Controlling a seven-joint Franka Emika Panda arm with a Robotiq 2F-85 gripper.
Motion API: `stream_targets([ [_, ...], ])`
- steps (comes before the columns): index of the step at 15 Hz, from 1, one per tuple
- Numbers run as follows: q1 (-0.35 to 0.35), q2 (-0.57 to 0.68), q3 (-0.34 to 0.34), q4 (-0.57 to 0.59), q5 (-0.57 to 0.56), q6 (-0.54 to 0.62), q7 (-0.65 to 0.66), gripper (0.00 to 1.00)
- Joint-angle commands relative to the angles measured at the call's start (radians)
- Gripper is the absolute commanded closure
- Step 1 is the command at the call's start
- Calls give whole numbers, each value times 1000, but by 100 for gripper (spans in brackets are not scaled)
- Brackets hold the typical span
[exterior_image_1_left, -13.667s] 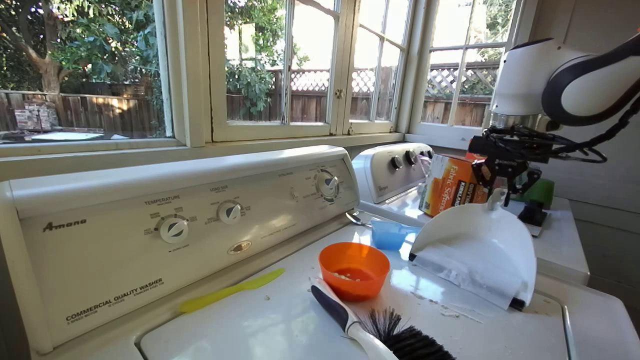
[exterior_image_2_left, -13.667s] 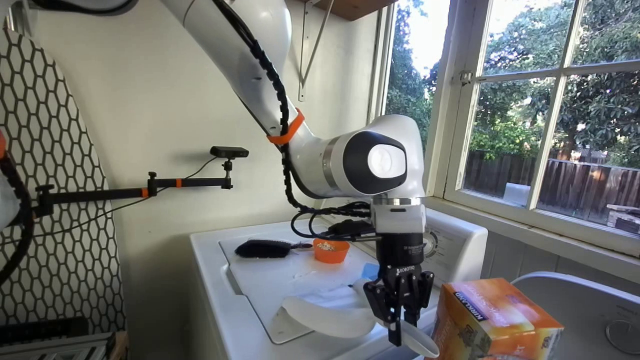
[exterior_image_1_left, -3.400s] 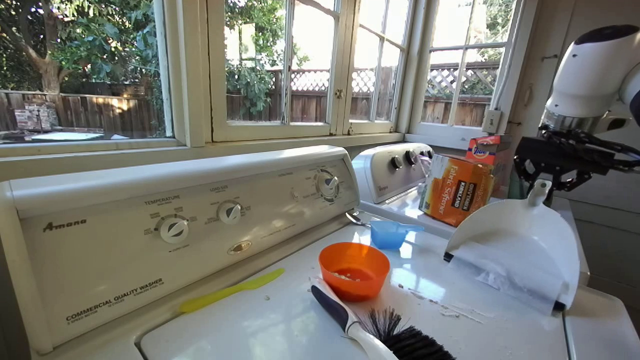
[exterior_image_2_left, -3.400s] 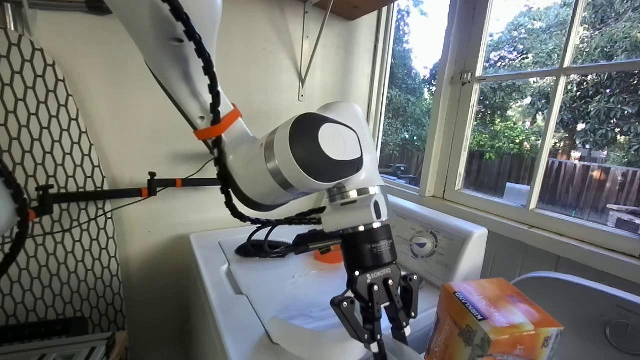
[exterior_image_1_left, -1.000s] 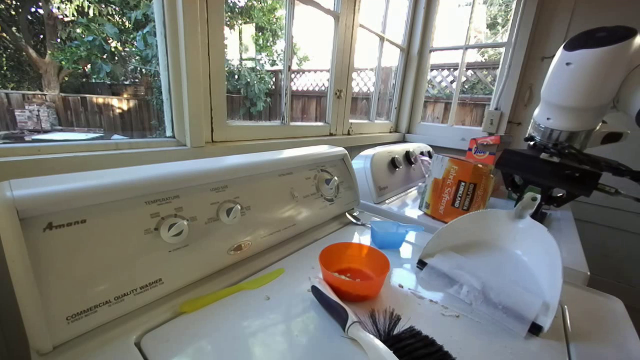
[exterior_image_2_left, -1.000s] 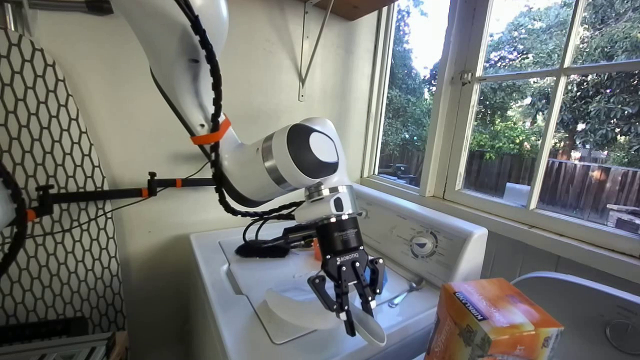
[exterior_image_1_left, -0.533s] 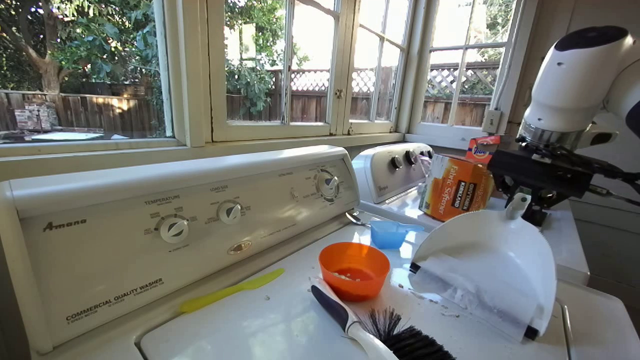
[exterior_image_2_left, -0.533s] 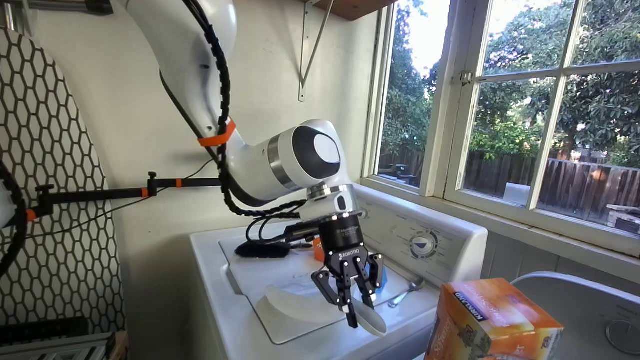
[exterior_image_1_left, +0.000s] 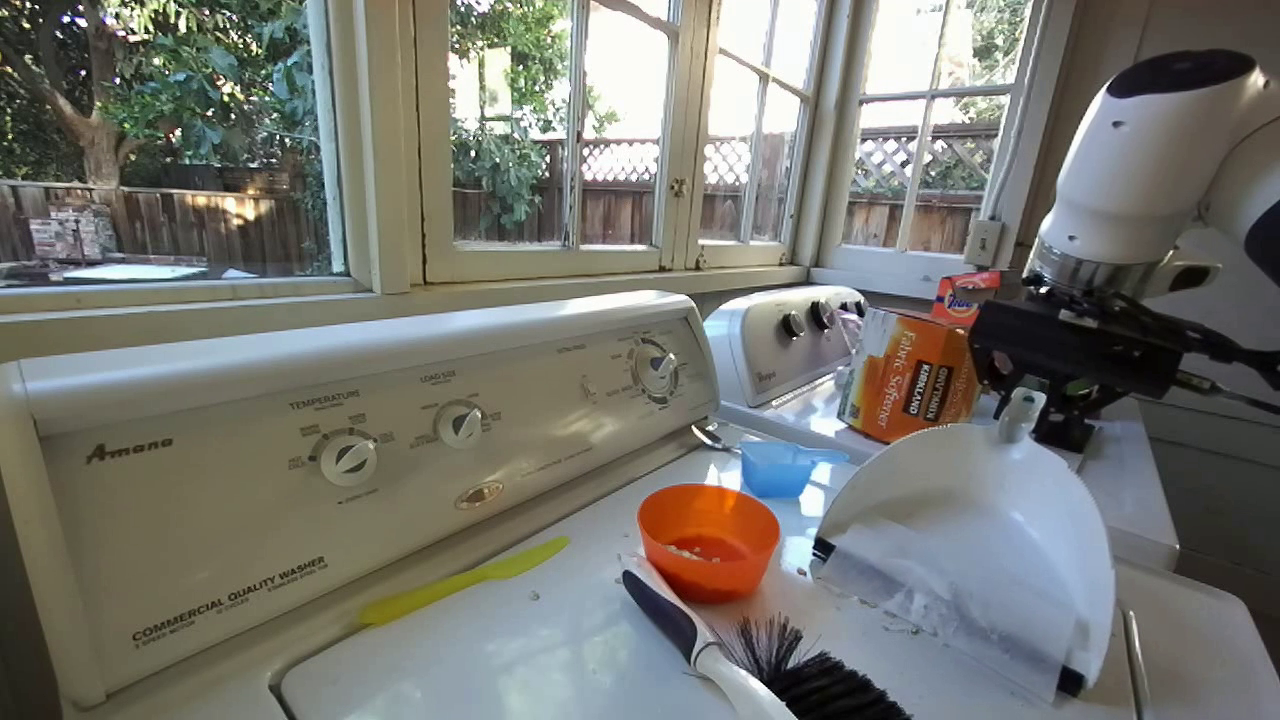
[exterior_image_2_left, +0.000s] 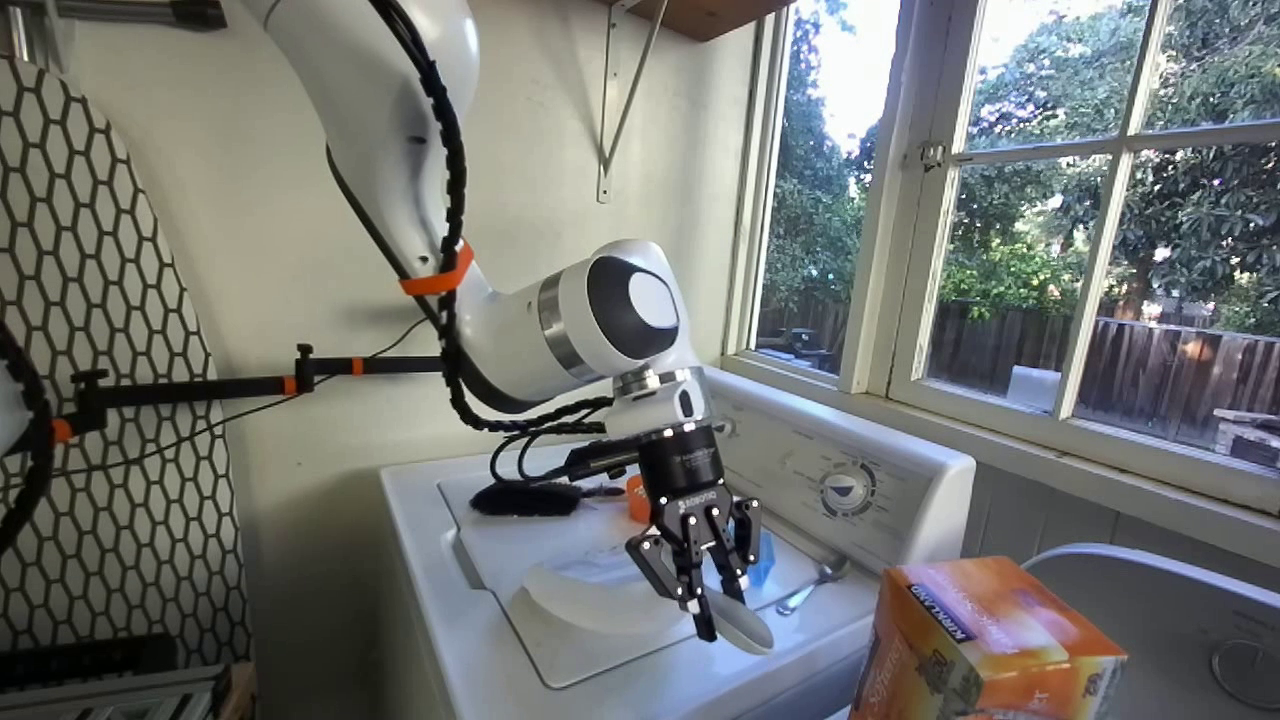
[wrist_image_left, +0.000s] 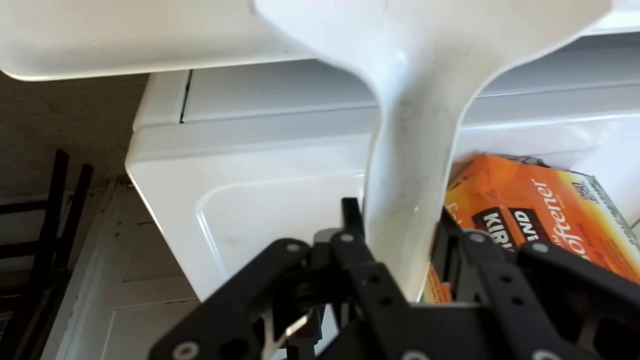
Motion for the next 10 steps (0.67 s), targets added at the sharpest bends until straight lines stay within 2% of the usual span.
stream_targets([
  [1, 2, 10, -7, 6, 6, 15, -21, 90],
  [10, -35, -27, -57, -3, -31, -19, -48, 90],
])
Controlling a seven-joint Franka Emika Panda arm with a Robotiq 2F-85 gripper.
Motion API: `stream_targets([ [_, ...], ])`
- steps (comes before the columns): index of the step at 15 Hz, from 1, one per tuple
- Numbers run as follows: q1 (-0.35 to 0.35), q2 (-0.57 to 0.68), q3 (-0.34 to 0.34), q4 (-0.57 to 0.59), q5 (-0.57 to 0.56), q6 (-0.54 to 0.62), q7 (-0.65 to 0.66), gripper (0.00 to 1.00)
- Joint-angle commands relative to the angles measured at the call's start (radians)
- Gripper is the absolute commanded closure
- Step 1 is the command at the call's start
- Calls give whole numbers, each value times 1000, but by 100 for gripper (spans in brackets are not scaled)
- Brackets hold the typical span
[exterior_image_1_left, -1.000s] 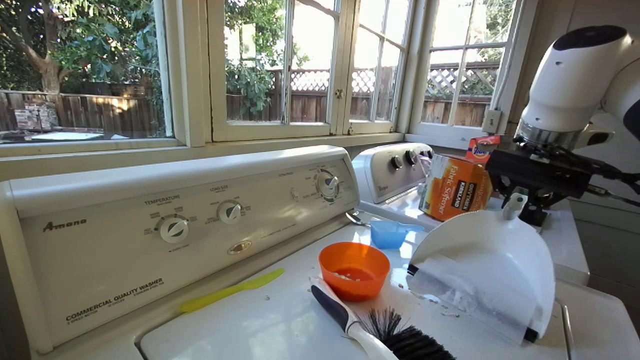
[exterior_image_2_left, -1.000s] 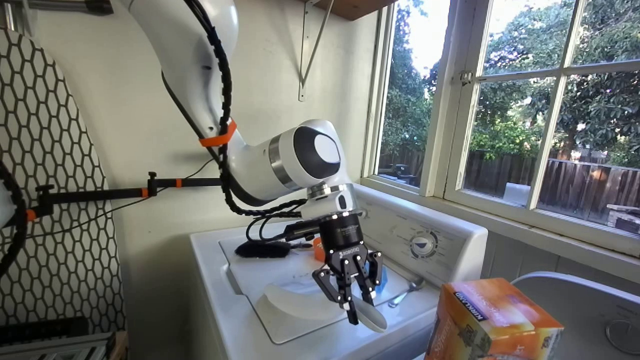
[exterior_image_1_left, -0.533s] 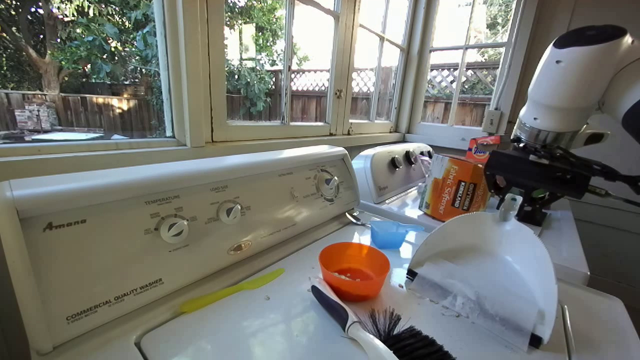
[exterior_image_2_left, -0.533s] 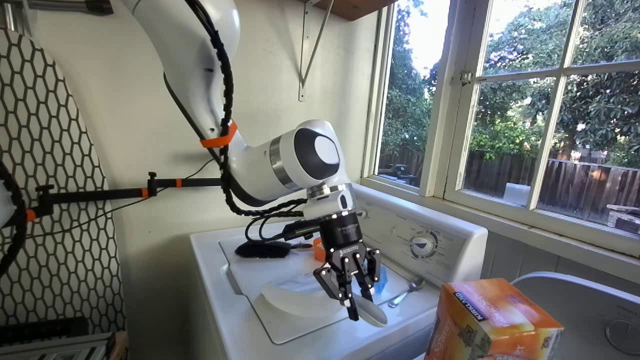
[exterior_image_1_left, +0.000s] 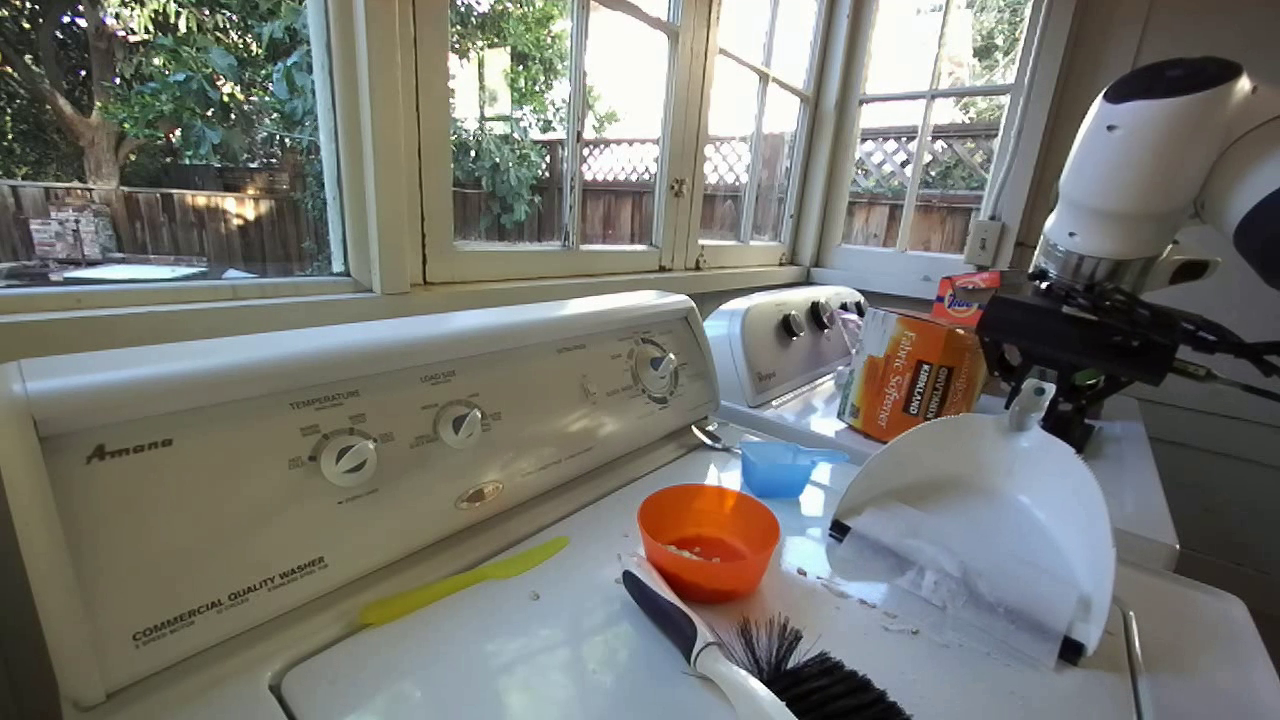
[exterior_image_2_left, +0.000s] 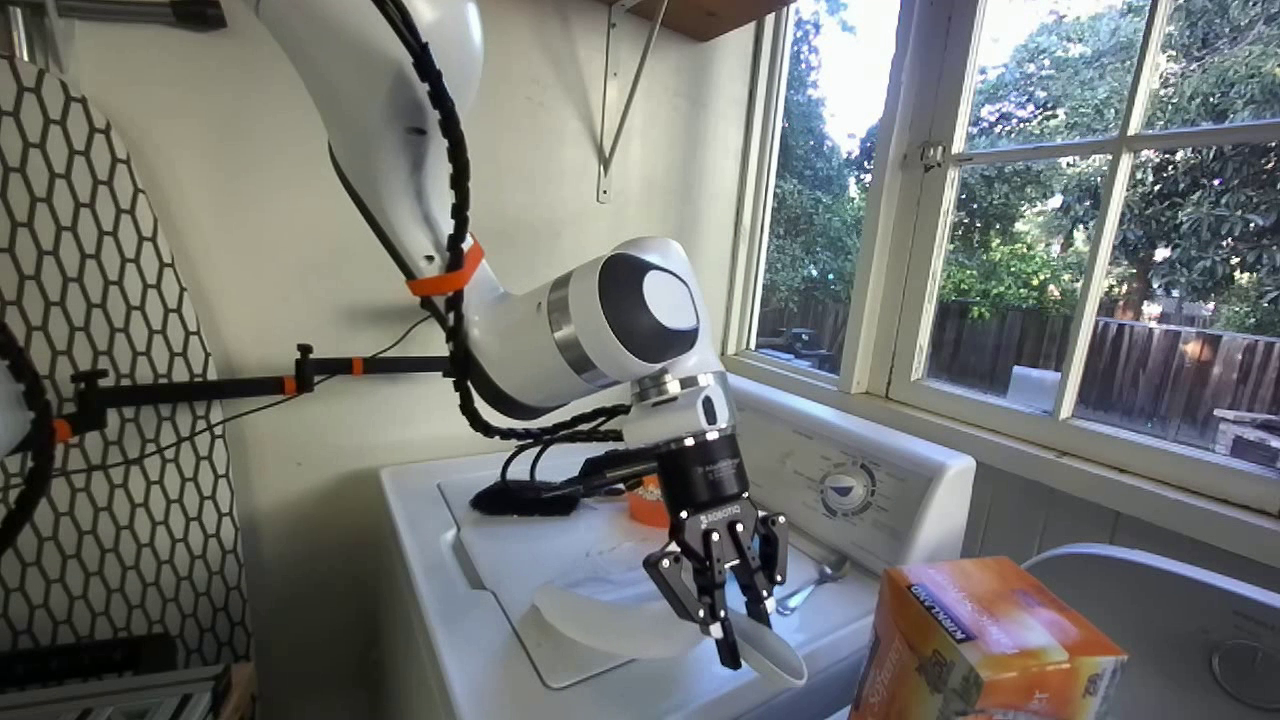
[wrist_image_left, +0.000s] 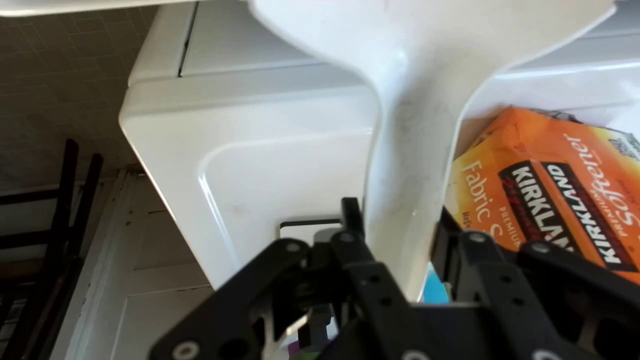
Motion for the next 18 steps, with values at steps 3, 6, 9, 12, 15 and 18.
stream_targets([
  [3, -23, -28, -24, -8, -26, -18, -24, 90],
  [6, -32, -31, -32, -12, -25, -15, -33, 90],
  [9, -38, -30, -35, -11, -23, -11, -38, 90],
  [12, -39, -28, -35, -11, -18, -8, -40, 90],
  [15, -40, -22, -35, -12, -4, 4, -54, 90],
  [18, -39, -17, -33, -16, 32, 15, -104, 90],
])
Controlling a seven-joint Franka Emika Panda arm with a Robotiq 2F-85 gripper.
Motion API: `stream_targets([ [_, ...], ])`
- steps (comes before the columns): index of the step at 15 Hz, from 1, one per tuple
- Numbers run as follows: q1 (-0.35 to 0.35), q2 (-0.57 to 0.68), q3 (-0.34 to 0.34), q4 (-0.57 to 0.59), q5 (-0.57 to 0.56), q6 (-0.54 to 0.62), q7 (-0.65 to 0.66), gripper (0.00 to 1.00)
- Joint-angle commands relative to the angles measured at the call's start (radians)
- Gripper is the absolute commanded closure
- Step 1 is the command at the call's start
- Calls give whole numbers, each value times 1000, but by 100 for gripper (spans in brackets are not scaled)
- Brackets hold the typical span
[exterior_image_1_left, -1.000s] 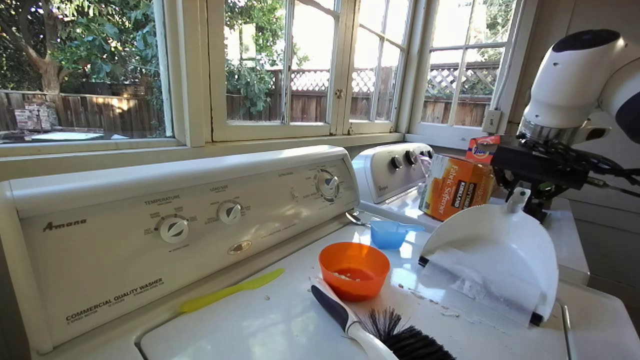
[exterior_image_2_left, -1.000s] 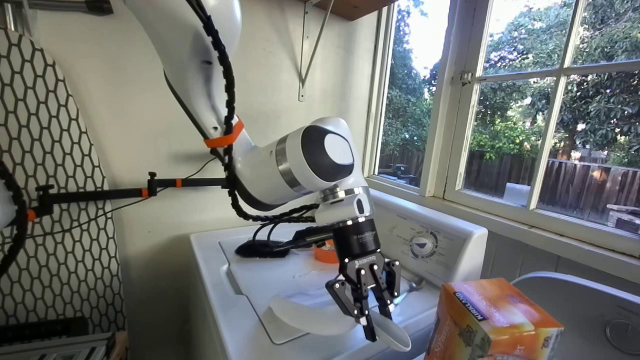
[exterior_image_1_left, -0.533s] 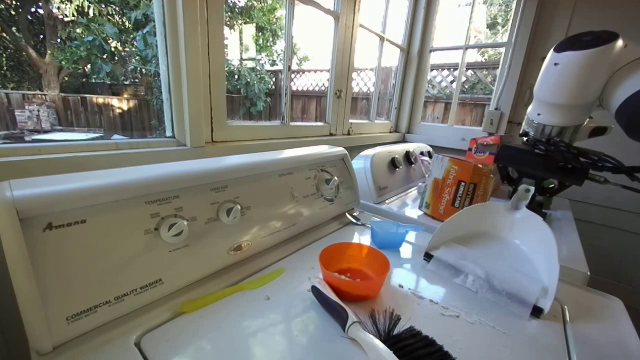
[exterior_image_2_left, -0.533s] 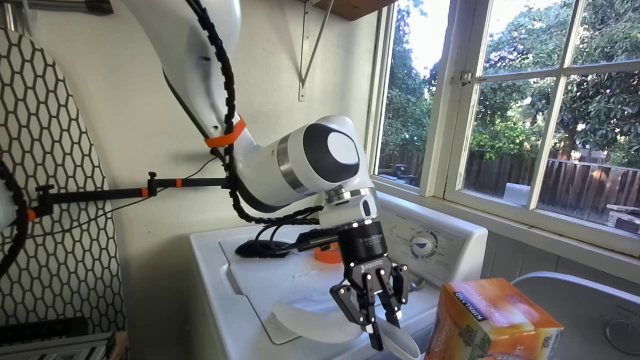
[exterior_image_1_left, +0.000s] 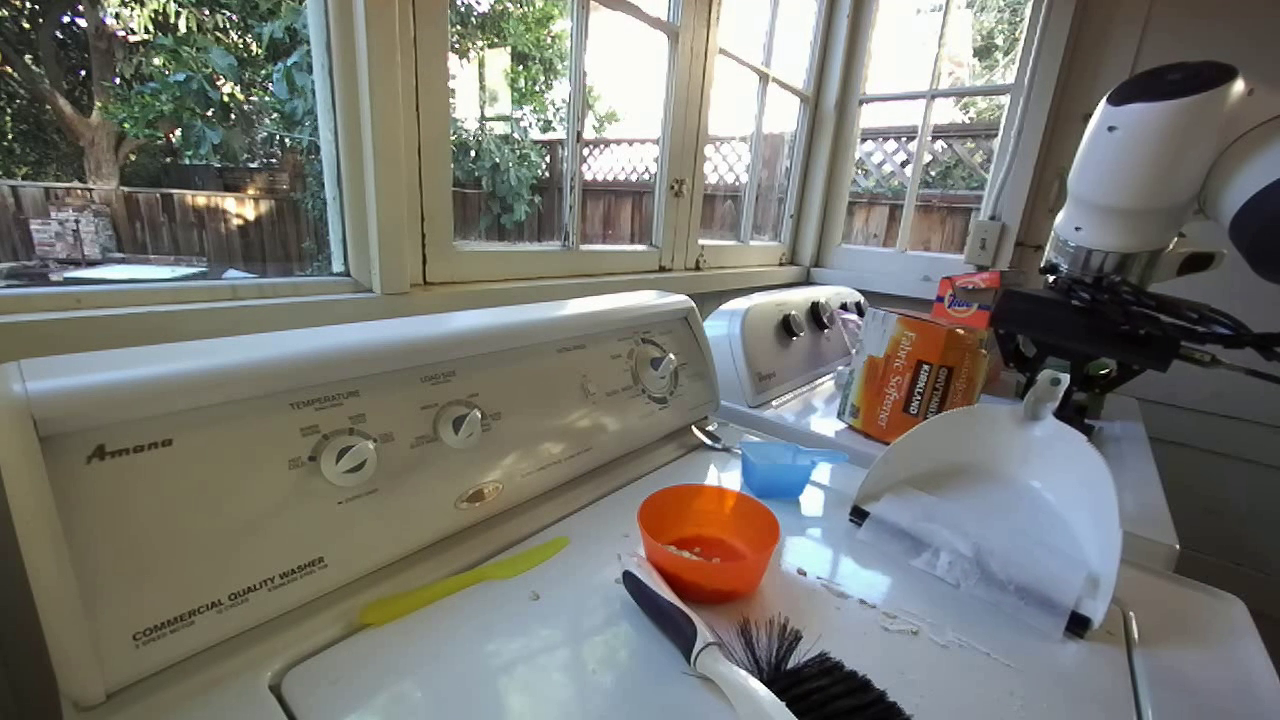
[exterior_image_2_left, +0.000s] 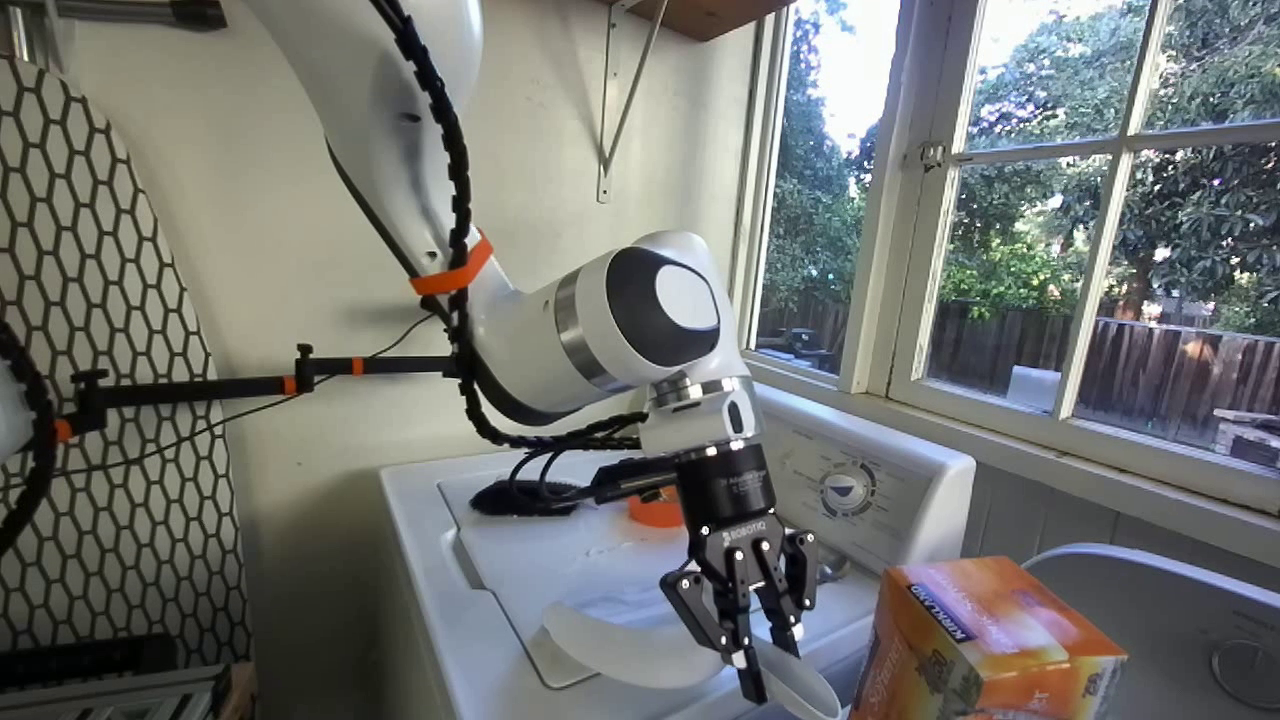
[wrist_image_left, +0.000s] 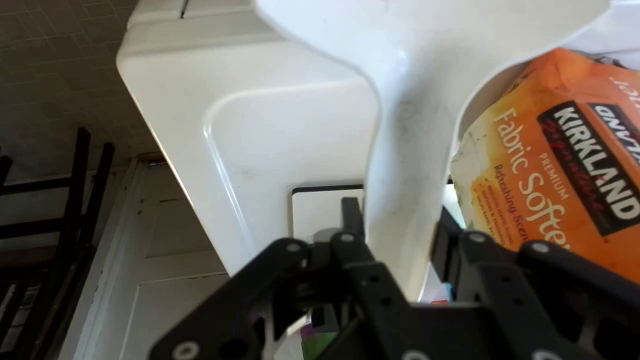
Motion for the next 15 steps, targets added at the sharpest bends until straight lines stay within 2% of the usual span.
stream_targets([
  [1, -1, -5, 1, -17, 38, 20, -61, 90],
  [15, 1, 48, -6, -3, 187, 29, -128, 90],
])
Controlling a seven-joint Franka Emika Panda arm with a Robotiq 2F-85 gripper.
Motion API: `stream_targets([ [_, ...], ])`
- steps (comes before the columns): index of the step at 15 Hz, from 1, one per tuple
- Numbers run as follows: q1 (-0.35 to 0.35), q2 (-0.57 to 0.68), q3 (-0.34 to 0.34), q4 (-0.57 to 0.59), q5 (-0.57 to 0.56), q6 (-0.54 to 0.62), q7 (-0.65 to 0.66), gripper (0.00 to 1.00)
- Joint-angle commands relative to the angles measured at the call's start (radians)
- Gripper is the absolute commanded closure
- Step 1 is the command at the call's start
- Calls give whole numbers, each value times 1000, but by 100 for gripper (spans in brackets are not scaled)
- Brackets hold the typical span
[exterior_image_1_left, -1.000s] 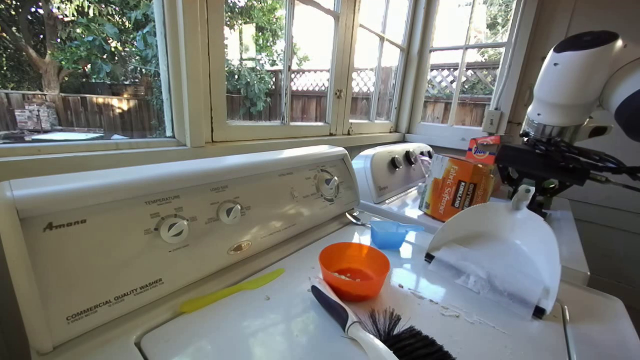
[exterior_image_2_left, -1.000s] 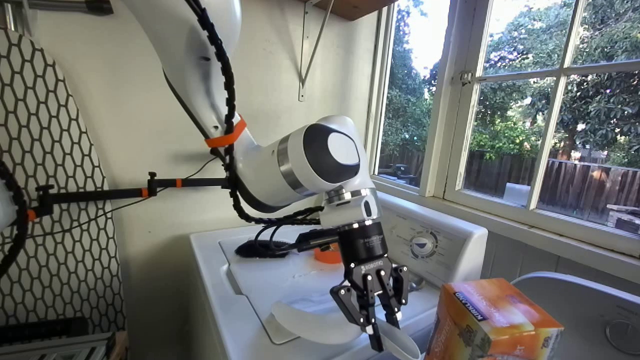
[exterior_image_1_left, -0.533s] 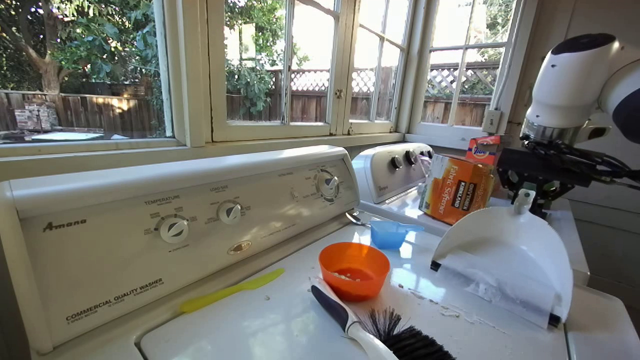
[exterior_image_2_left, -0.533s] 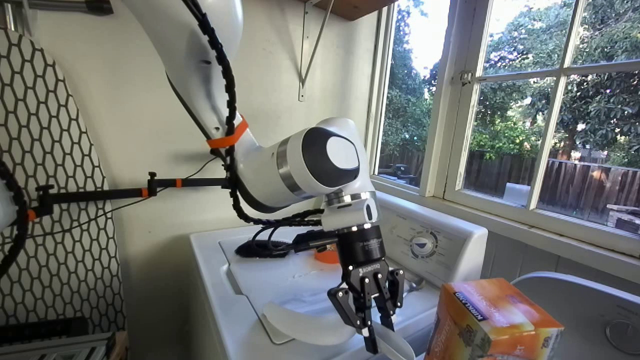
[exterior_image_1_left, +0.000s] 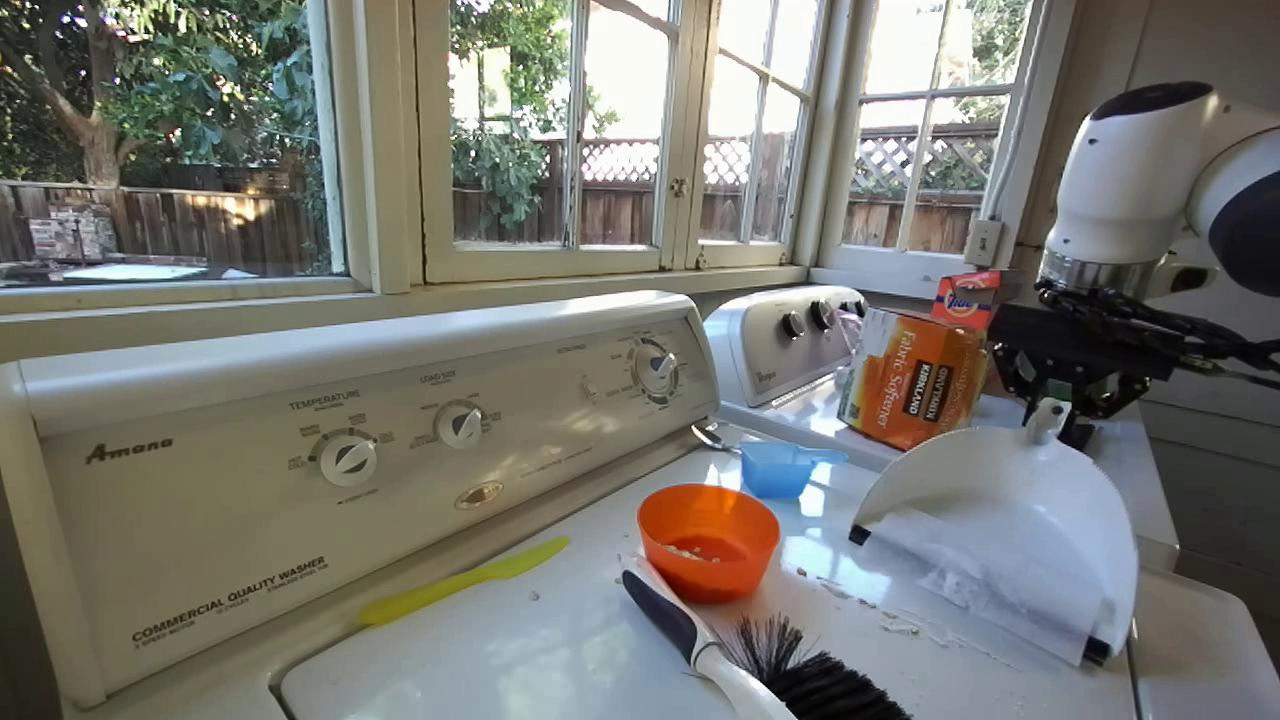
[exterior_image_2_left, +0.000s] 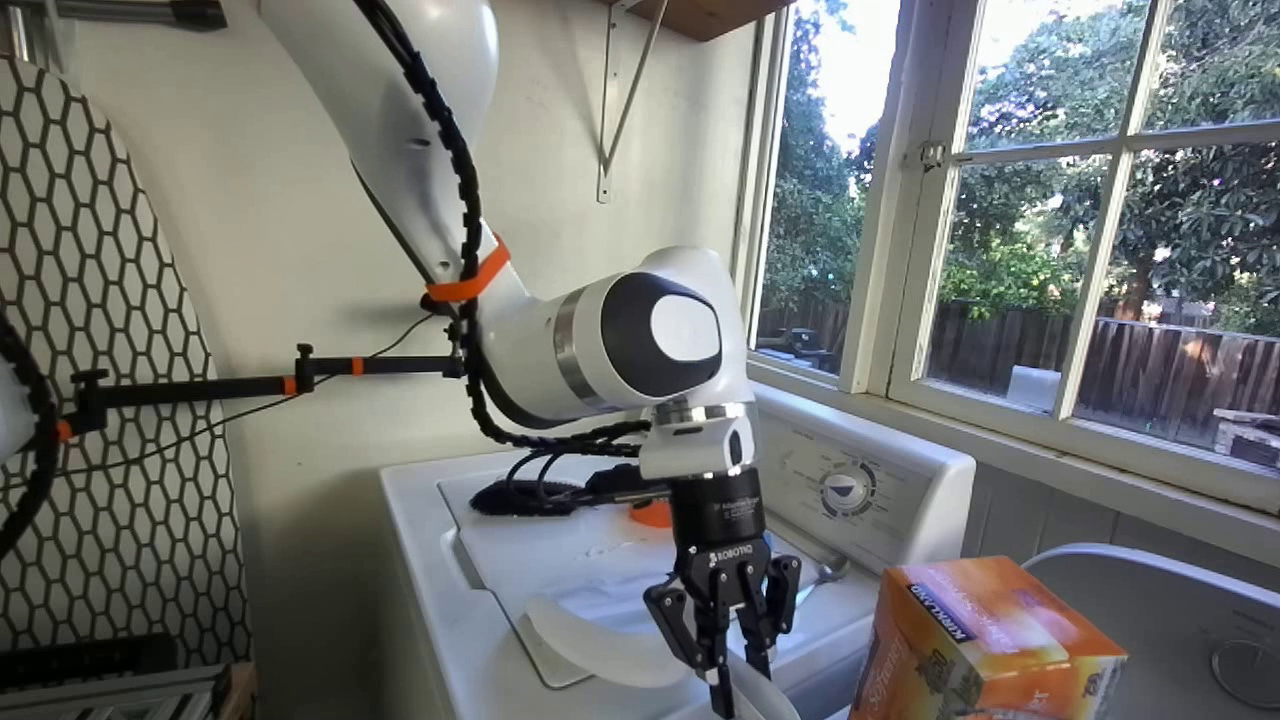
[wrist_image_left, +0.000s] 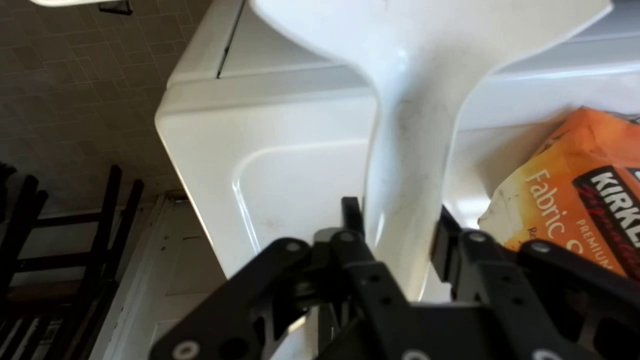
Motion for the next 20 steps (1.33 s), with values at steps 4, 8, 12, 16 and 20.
stream_targets([
  [4, 1, 28, -12, 0, 36, 16, -36, 90],
  [8, 4, 51, -16, 3, 33, 18, -38, 90],
  [12, 6, 72, -22, 9, 26, 17, -31, 90],
  [16, 6, 89, -27, 12, 39, 18, -39, 90],
  [20, 7, 101, -32, 18, 43, 17, -44, 90],
])
